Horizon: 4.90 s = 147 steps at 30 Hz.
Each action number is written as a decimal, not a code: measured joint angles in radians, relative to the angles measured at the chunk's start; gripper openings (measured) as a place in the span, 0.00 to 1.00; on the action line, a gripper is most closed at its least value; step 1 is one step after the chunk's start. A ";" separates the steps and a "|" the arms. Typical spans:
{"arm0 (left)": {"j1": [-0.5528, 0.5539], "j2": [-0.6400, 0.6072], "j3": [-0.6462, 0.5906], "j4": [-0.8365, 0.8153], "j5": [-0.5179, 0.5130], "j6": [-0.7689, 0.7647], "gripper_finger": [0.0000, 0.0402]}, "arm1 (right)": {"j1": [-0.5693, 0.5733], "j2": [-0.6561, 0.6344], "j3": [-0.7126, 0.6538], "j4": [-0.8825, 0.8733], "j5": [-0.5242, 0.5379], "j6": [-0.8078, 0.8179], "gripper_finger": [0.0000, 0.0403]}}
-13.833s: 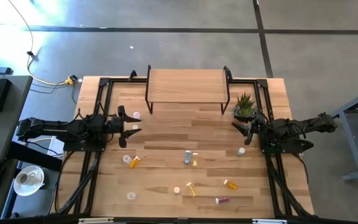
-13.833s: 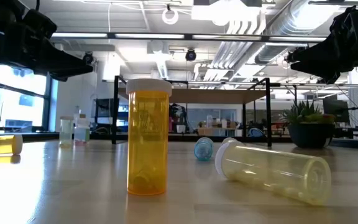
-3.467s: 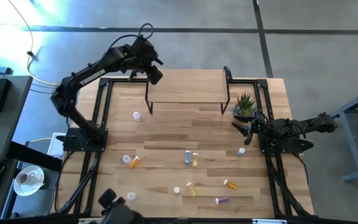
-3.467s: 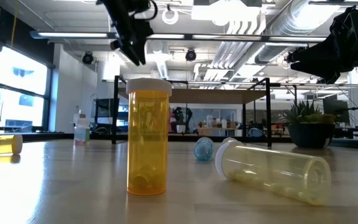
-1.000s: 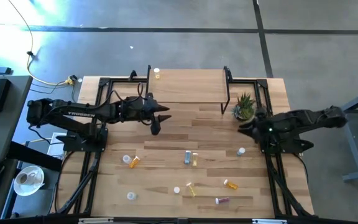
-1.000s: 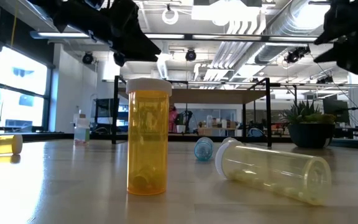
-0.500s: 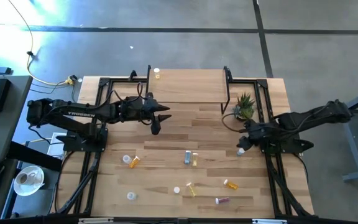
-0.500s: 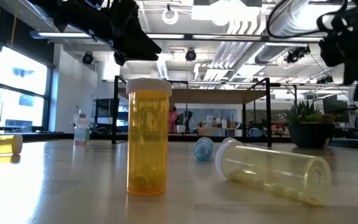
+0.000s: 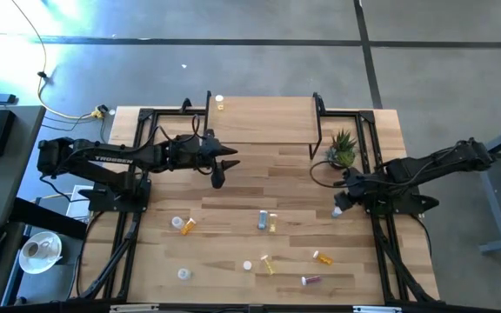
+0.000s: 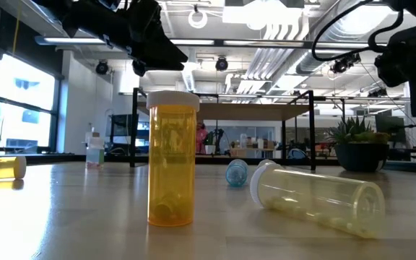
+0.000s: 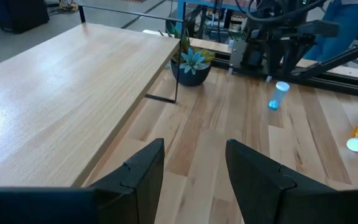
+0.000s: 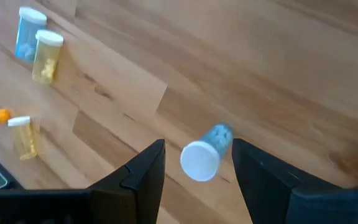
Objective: Pick and place medicine bottles onto shelf by color
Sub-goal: Put the top right blue pill bottle on the shelf
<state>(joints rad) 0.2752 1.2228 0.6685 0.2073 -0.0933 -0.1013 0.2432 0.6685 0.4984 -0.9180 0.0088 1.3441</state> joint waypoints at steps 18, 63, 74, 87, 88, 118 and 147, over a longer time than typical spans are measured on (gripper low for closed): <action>0.000 0.000 0.000 0.000 -0.007 0.000 0.40 | 0.118 0.138 0.000 0.042 0.009 0.079 0.44; 0.036 0.000 0.000 -0.015 -0.027 0.052 0.40 | 0.113 0.301 0.000 0.444 0.197 0.004 0.24; 0.079 0.000 0.000 -0.074 -0.018 0.112 0.40 | -0.054 0.301 0.018 0.689 0.242 -0.219 0.24; 0.079 0.000 0.000 -0.076 -0.023 0.188 0.40 | -0.379 0.301 0.349 0.402 0.249 -0.563 0.24; 0.079 0.000 0.000 -0.076 -0.023 0.195 0.40 | -0.409 0.301 0.379 0.361 0.248 -0.583 0.24; 0.080 0.000 0.000 -0.100 -0.022 0.193 0.40 | -0.892 0.808 1.215 -0.307 0.100 -0.989 0.24; 0.078 0.000 0.000 -0.114 -0.022 0.183 0.40 | -1.013 1.205 1.419 -0.417 -0.072 -1.170 0.24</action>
<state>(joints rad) 0.3531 1.2232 0.6689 0.0933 -0.1153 0.0822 -0.7697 1.8734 1.9176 -1.3354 -0.0631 0.1745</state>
